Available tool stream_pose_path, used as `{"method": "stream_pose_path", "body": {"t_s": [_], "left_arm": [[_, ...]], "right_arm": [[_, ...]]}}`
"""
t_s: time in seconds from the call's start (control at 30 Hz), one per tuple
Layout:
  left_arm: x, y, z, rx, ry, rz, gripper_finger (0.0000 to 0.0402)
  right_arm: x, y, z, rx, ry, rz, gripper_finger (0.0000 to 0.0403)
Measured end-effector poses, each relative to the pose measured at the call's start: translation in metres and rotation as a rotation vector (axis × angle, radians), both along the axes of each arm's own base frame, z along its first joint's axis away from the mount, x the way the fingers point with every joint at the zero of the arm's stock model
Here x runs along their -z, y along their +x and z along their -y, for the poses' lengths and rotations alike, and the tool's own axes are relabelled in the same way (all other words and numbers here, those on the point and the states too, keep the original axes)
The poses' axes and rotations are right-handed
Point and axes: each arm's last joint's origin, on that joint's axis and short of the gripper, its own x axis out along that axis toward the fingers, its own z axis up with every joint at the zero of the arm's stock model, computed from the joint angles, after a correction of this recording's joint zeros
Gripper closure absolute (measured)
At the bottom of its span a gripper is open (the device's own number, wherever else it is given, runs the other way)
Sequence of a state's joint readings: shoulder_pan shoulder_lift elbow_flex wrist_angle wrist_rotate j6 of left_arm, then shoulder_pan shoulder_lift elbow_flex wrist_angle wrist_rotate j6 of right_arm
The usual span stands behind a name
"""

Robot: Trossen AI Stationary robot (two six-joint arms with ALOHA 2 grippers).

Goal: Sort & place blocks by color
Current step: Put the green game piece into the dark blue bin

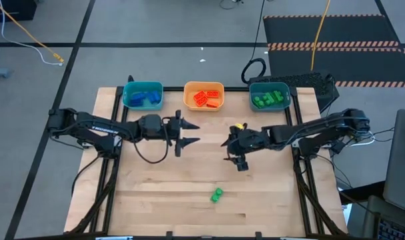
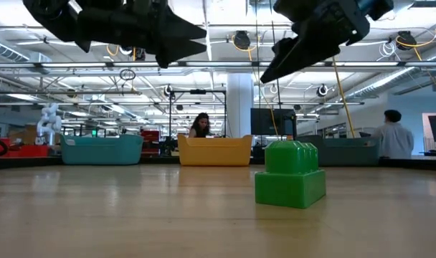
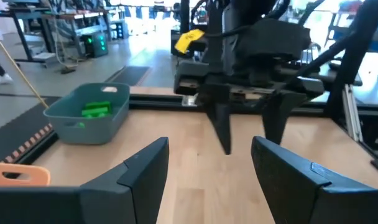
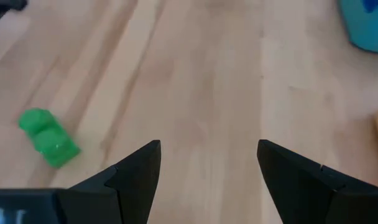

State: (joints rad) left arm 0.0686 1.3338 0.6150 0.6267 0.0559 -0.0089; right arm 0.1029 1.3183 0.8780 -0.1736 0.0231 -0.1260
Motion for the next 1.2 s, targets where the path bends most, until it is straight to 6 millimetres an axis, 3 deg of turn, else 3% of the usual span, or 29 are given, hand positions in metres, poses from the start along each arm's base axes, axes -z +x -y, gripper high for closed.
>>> {"method": "stream_pose_path", "body": {"t_s": [0.4,0.8,0.93,1.2], "left_arm": [[0.016,-0.009,0.010,0.075,-0.031,0.007,0.0169],[0.015,-0.009,0.035,0.167,-0.031,0.011,0.0169],[0.015,-0.009,0.041,0.169,-0.050,0.017,0.0169],[0.014,-0.011,0.053,0.090,-0.118,0.023,0.0169]], "right_arm": [[0.008,0.038,-0.044,-0.103,0.009,-0.098,0.0140],[0.004,0.033,-0.100,-0.212,0.009,-0.039,0.0140],[0.018,0.035,-0.115,-0.187,-0.001,-0.054,0.0140],[0.068,0.047,-0.134,-0.232,0.020,-0.161,0.0140]]}}
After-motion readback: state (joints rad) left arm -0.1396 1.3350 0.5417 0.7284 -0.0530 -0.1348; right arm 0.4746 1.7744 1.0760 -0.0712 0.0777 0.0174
